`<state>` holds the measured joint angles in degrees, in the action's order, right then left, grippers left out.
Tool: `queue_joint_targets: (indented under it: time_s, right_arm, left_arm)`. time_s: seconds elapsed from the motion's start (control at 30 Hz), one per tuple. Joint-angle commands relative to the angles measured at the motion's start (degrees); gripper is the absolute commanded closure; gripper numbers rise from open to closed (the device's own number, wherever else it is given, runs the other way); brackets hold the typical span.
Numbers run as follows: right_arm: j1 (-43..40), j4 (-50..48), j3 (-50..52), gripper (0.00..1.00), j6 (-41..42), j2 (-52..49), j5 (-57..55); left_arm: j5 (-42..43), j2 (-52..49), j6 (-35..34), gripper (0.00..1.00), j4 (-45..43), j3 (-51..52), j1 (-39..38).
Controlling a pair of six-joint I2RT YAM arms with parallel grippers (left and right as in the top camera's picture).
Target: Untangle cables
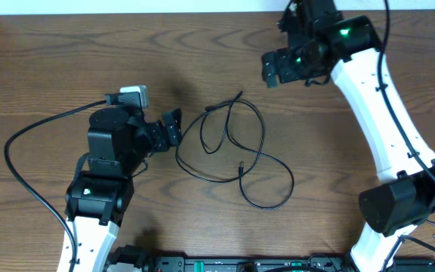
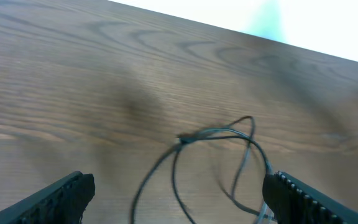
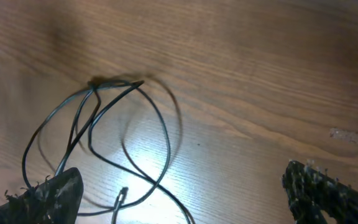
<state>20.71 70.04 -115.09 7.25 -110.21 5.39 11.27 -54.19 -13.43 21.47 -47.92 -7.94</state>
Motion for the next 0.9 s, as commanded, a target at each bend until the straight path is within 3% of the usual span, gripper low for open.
queue_joint_targets:
  time_s: [0.0, 0.2, 0.37, 0.53, 0.77, 0.87]
  right_arm:
    - [1.60, 0.66, 0.50, 0.01, 0.87, 0.44, -2.91]
    - [2.08, 1.95, 0.50, 0.01, 1.46, 0.44, -3.19]
    - [2.36, 2.71, 0.52, 0.02, 4.52, 0.61, -8.72]
    - [3.61, 0.22, 2.10, 0.03, 3.96, 2.16, -10.91]
    - [5.44, -15.19, 23.28, 0.01, 1.62, 13.33, -12.74]
    - [5.62, -20.44, 29.57, 0.01, 1.16, 16.26, -7.06]
  left_arm:
    - [-3.63, 1.33, 1.60, 0.07, 0.09, 0.66, 0.81]
    - [-2.82, 2.80, 1.60, 0.07, 0.17, 0.66, 3.10]
    - [4.57, 3.10, 3.76, 0.07, 0.81, 0.66, 4.81]
    - [5.79, 3.10, 3.78, 0.07, 1.51, 0.66, 6.47]
    - [6.32, 3.10, 3.80, 0.07, 2.38, 0.66, 8.04]
    - [6.32, 3.10, 3.80, 0.07, 2.25, 0.66, 8.04]
